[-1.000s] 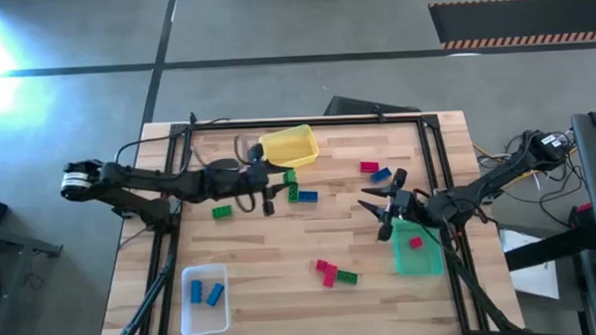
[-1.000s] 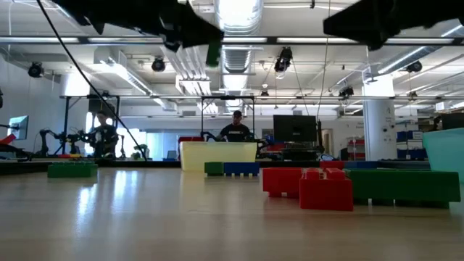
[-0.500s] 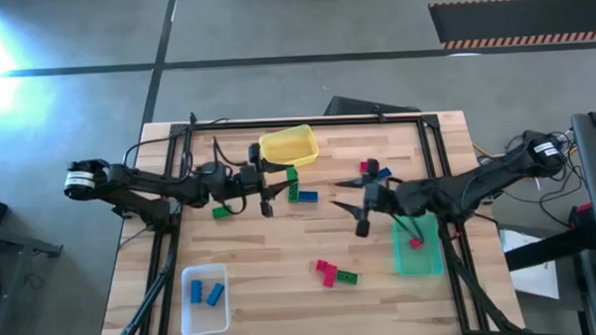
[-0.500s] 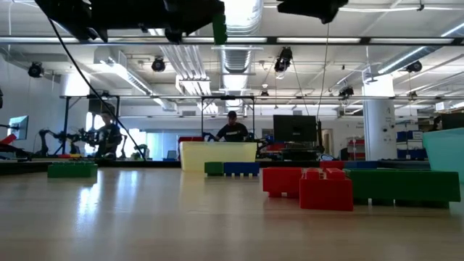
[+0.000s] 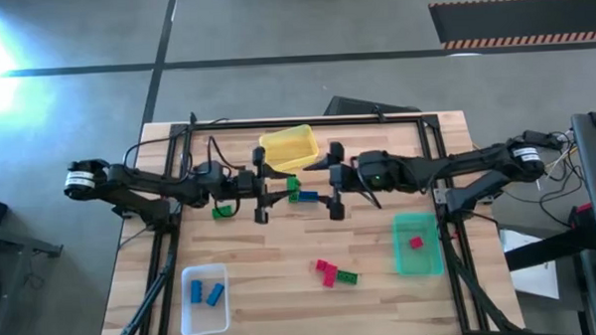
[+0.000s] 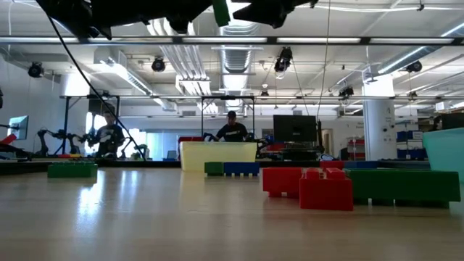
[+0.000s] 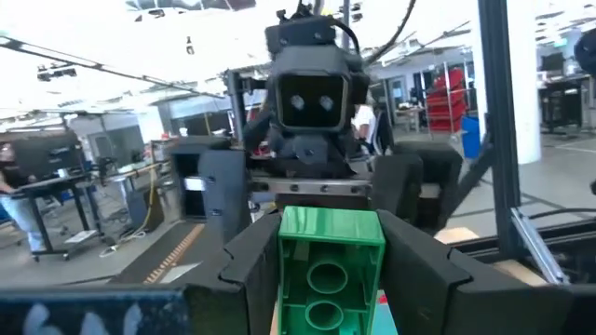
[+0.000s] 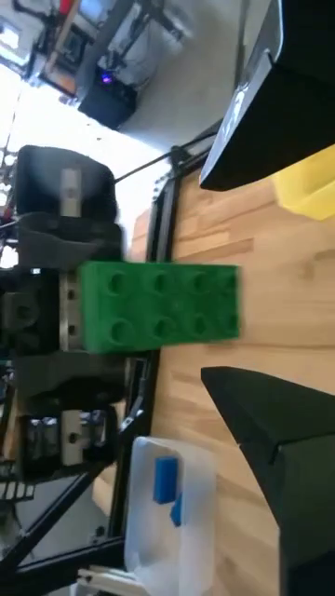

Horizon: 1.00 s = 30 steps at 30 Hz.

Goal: Sort & place blocks by color
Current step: Put the green game piece into the yellow bin

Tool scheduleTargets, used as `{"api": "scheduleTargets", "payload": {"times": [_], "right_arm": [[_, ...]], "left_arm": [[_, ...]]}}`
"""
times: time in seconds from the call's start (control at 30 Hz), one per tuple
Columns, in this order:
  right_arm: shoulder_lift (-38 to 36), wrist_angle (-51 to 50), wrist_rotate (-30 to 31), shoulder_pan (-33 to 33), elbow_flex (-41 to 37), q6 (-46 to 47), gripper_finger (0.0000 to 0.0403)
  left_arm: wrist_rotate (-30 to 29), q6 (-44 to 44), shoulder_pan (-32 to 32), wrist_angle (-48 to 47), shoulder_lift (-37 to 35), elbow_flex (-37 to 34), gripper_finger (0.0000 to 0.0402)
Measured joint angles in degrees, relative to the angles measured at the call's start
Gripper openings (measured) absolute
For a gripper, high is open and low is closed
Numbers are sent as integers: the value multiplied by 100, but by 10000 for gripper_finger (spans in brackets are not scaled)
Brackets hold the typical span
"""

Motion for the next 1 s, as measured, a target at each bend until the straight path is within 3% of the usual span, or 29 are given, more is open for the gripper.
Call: {"api": "scheduleTargets", "payload": {"times": [0.37,0.67,0.87,1.0], "right_arm": [[716,15,-41,-74,660,-460,273],[677,-85,-52,-91,697,-442,129],[675,-303,-57,-95,728,-507,127],[675,-427,-45,-98,748,-557,127]], "left_arm": [[-16,-22,7,152,2,-1,141],[-57,-14,8,125,0,-6,141],[-48,-25,11,-11,0,-9,150],[-6,-64,11,-118,-21,-5,190]]}}
